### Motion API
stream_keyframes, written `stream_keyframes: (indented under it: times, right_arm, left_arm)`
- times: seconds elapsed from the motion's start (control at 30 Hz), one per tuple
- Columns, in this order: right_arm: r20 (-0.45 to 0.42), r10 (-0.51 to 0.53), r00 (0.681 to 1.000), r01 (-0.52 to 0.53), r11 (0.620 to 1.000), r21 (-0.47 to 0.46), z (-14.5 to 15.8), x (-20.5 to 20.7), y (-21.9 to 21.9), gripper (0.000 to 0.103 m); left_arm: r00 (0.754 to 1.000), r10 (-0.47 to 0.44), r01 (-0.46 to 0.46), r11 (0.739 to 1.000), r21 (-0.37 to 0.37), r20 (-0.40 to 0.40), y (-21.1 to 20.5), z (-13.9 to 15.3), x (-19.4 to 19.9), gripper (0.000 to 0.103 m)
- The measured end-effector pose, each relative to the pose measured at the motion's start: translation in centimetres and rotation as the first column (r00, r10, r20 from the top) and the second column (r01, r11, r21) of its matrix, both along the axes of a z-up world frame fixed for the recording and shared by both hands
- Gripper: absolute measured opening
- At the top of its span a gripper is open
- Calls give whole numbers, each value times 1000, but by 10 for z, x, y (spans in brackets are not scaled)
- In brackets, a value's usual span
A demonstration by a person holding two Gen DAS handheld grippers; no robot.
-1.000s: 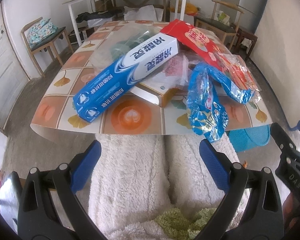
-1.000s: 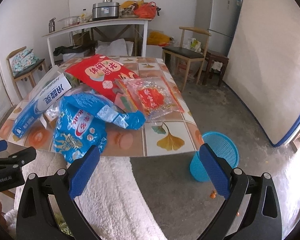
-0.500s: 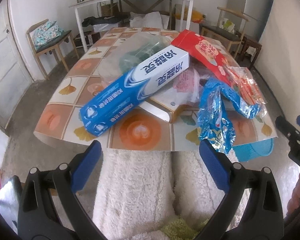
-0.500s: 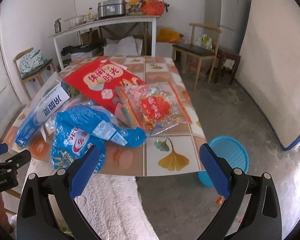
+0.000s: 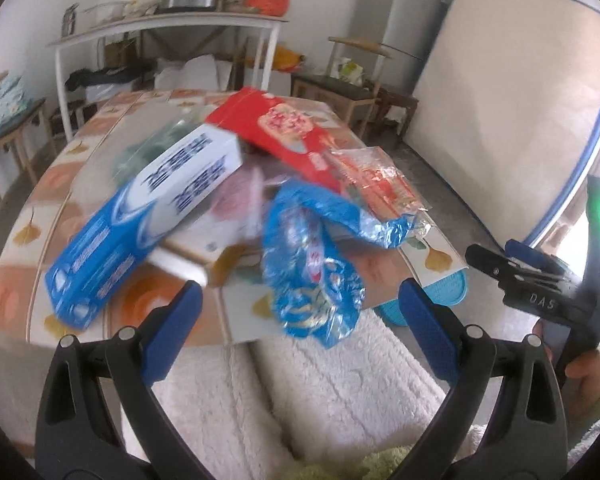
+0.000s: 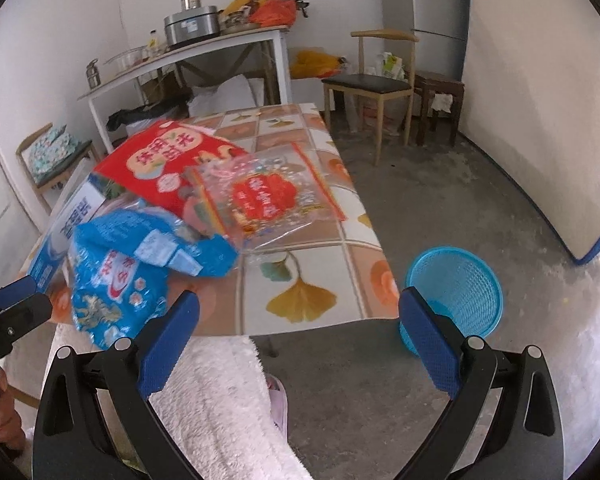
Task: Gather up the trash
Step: 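Grasp the blue plastic bag with the left tool while the right tool grasps the clear red-printed bag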
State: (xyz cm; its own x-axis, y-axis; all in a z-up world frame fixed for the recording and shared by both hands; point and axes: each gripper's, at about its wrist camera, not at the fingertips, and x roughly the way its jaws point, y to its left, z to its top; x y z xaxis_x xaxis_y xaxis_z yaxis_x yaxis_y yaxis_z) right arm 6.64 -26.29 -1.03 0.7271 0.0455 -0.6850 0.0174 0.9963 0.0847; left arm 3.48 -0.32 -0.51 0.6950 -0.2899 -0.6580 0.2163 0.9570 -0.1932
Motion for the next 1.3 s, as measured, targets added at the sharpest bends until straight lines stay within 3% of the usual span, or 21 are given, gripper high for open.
stream_keyframes:
  times: [0.2,0.37,0.43,0.6,0.67,0.7,0.83,0.9,1.07,1.2,1.3]
  right_arm:
    - [-11,8,1000,-8,999,37,-6,19,-12,97]
    - [-19,4,1000,-3,999,50,-12,33,-17,97]
    - [-33,3,999,-1,998,59,-17,38,-18,97]
    - [-49,6,999,-3,998,67,-23,42,-16,97]
    - [-46,2,999,0,998,55,-23,43,-16,97]
    - [-43,1,999,2,999,49,-23,43,-16,97]
    - [-18,-1,1000,2,999,33,-16,42,-17,97]
    - [2,7,1000,-7,999,33,-9,44,-17,97]
    - [33,43,999,-45,996,72,11,58,-21,97]
    - [-11,62,998,-59,976,209,16,73,-33,97]
    - [-73,62,995,-36,949,313,9,82,-45,96]
  left_arm:
    - [998,0,-6,996,94,63,-18,6,21,94]
    - [996,-34,13,970,244,80,-38,0,35,93]
    - [995,-45,14,946,323,90,-47,-4,39,78]
    - [995,-76,30,857,514,69,-69,-24,54,55]
    - [994,-90,42,835,549,62,-72,-27,54,49]
    - [994,-95,43,824,565,62,-73,-29,53,40]
    - [993,-105,52,820,570,61,-74,-27,46,12]
    - [991,-113,52,817,575,70,-73,-26,41,6]
    - [981,-159,68,822,566,112,-73,-15,23,2]
    - [973,-191,95,844,528,131,-69,-7,10,1]
    - [973,-204,131,875,465,110,-63,-5,2,1]
